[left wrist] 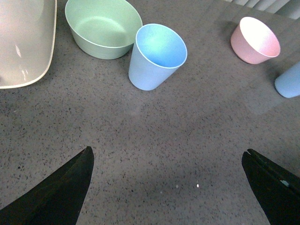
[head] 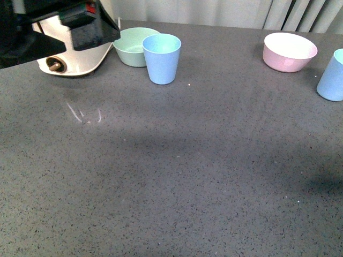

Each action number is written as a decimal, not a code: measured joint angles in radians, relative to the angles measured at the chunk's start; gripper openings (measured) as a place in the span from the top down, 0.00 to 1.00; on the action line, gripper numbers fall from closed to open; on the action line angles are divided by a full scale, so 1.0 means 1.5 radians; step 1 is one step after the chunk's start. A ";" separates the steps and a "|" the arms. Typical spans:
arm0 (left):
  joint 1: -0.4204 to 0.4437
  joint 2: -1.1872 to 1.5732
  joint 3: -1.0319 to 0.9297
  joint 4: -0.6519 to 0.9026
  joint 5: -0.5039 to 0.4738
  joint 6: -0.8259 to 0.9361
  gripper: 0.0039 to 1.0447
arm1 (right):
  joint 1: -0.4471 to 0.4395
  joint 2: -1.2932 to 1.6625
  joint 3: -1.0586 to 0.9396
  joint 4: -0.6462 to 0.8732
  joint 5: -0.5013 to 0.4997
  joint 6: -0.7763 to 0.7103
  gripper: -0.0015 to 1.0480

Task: Stack blue cups with both arms

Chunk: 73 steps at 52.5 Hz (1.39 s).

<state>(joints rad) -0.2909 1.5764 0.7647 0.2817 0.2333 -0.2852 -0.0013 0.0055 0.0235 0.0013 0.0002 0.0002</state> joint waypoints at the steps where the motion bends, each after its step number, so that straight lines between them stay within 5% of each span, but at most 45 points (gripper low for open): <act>1: -0.004 0.012 0.009 0.000 -0.004 -0.003 0.08 | 0.000 0.000 0.000 0.000 0.000 0.000 0.09; 21: -0.064 0.215 0.213 -0.049 -0.072 -0.044 0.08 | 0.000 0.000 0.000 0.000 0.000 0.000 0.09; 63: -0.071 0.465 0.586 -0.296 -0.245 -0.072 0.08 | 0.000 0.000 0.000 0.000 0.000 0.000 0.09; 73: -0.077 0.485 0.607 -0.319 -0.251 -0.073 0.30 | 0.000 0.000 0.000 0.000 0.000 0.000 0.09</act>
<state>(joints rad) -0.4061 2.3047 1.6749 -0.1967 -0.1432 -0.3950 -0.0013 0.0055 0.0235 0.0013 0.0002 0.0002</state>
